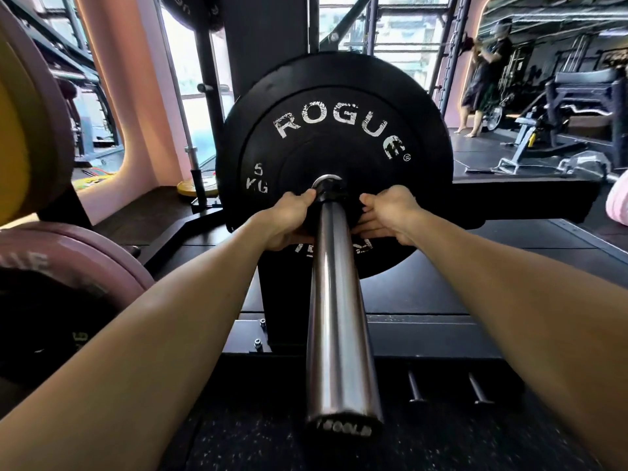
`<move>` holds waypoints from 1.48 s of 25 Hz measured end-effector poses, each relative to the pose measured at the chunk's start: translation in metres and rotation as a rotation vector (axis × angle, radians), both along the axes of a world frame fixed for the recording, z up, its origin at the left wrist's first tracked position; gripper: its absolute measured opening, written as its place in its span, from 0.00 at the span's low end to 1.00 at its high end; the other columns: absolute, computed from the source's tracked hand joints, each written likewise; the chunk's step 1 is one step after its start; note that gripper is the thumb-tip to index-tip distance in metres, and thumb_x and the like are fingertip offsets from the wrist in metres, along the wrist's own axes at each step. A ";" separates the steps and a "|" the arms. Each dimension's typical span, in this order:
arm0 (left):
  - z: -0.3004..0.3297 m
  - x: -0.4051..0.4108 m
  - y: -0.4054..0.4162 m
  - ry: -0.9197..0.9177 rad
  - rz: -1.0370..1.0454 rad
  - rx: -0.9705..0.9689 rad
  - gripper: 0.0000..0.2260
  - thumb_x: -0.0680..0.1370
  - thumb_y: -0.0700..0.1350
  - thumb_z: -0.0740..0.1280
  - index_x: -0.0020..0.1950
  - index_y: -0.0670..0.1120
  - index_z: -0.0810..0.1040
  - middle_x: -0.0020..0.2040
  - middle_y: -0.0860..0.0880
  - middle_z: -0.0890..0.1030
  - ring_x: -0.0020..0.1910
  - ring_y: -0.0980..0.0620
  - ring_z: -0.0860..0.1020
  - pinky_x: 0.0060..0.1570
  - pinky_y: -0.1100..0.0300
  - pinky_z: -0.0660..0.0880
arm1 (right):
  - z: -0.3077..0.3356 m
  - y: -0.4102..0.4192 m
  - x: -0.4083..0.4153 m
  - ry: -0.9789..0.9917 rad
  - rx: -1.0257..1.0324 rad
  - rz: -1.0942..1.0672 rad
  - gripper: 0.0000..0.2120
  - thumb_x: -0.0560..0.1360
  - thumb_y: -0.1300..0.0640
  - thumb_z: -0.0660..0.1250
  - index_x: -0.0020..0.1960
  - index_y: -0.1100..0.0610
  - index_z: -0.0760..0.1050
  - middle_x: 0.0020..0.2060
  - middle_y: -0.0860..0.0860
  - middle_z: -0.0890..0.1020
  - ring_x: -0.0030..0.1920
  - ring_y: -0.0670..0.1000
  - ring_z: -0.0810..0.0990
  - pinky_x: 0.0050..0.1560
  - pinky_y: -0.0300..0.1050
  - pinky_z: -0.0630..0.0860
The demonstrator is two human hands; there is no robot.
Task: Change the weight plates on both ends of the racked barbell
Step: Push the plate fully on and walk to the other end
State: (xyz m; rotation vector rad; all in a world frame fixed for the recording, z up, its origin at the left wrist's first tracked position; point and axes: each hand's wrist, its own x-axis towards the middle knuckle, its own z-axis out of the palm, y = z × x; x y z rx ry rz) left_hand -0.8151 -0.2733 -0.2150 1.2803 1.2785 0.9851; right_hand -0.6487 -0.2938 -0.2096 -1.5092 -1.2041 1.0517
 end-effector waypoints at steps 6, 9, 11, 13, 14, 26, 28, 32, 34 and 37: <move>0.000 0.008 0.046 0.006 0.011 -0.022 0.17 0.85 0.53 0.55 0.60 0.43 0.76 0.45 0.46 0.79 0.41 0.50 0.78 0.35 0.58 0.76 | -0.008 0.054 0.002 0.006 0.044 -0.057 0.14 0.83 0.57 0.60 0.40 0.64 0.69 0.47 0.67 0.81 0.39 0.62 0.82 0.38 0.50 0.80; -0.001 0.013 0.057 0.019 0.057 -0.021 0.19 0.85 0.53 0.56 0.65 0.41 0.75 0.47 0.45 0.79 0.40 0.50 0.78 0.31 0.58 0.76 | -0.010 0.066 0.006 -0.008 0.048 -0.053 0.15 0.82 0.57 0.61 0.40 0.63 0.70 0.43 0.64 0.80 0.34 0.58 0.81 0.35 0.48 0.80; -0.001 0.015 0.059 0.015 0.058 -0.042 0.18 0.85 0.53 0.57 0.65 0.41 0.75 0.48 0.45 0.79 0.41 0.50 0.78 0.32 0.57 0.76 | -0.010 0.068 0.008 -0.086 0.057 -0.057 0.15 0.82 0.56 0.62 0.39 0.62 0.71 0.43 0.63 0.81 0.34 0.56 0.81 0.33 0.47 0.78; 0.000 0.014 0.060 0.016 0.054 -0.051 0.18 0.85 0.52 0.57 0.65 0.42 0.75 0.47 0.45 0.79 0.40 0.50 0.78 0.32 0.57 0.77 | -0.007 0.067 0.009 -0.212 0.079 -0.085 0.15 0.81 0.54 0.63 0.38 0.61 0.72 0.43 0.61 0.84 0.33 0.55 0.82 0.32 0.45 0.76; 0.001 0.014 0.060 0.019 0.055 -0.051 0.18 0.85 0.52 0.57 0.65 0.42 0.75 0.48 0.45 0.79 0.41 0.50 0.78 0.31 0.57 0.77 | -0.004 0.067 0.009 -0.267 0.100 -0.104 0.14 0.81 0.54 0.64 0.39 0.59 0.72 0.42 0.60 0.84 0.34 0.55 0.83 0.33 0.45 0.76; 0.000 0.018 0.063 0.020 0.045 -0.017 0.13 0.85 0.49 0.54 0.53 0.46 0.76 0.44 0.46 0.79 0.42 0.49 0.77 0.35 0.56 0.76 | 0.050 0.055 -0.026 -1.078 0.381 -0.130 0.05 0.79 0.59 0.65 0.52 0.60 0.75 0.55 0.59 0.80 0.56 0.62 0.79 0.44 0.47 0.69; 0.000 0.018 0.063 0.018 0.038 -0.007 0.13 0.85 0.48 0.54 0.49 0.47 0.76 0.42 0.47 0.79 0.41 0.49 0.77 0.35 0.57 0.76 | 0.051 0.053 -0.028 -1.166 0.389 -0.092 0.07 0.80 0.58 0.65 0.55 0.61 0.76 0.56 0.59 0.79 0.56 0.62 0.79 0.44 0.47 0.69; -0.001 0.018 0.063 0.011 0.042 -0.027 0.13 0.85 0.49 0.55 0.48 0.47 0.76 0.44 0.46 0.79 0.44 0.47 0.78 0.38 0.55 0.77 | 0.051 0.051 -0.027 -1.255 0.445 -0.011 0.12 0.82 0.53 0.63 0.58 0.61 0.76 0.56 0.59 0.80 0.57 0.62 0.79 0.45 0.48 0.68; 0.000 0.019 0.060 0.004 0.047 -0.029 0.14 0.85 0.50 0.54 0.48 0.47 0.76 0.42 0.46 0.79 0.40 0.49 0.78 0.35 0.56 0.77 | 0.048 0.052 -0.030 -1.303 0.479 0.026 0.16 0.83 0.49 0.58 0.59 0.60 0.77 0.58 0.58 0.79 0.58 0.62 0.78 0.46 0.49 0.67; 0.000 0.019 0.060 0.010 0.054 -0.027 0.16 0.85 0.50 0.53 0.46 0.47 0.76 0.41 0.47 0.79 0.37 0.50 0.77 0.33 0.57 0.75 | 0.044 0.049 -0.034 -1.285 0.480 0.122 0.23 0.85 0.45 0.49 0.62 0.57 0.77 0.60 0.55 0.74 0.60 0.59 0.76 0.49 0.50 0.67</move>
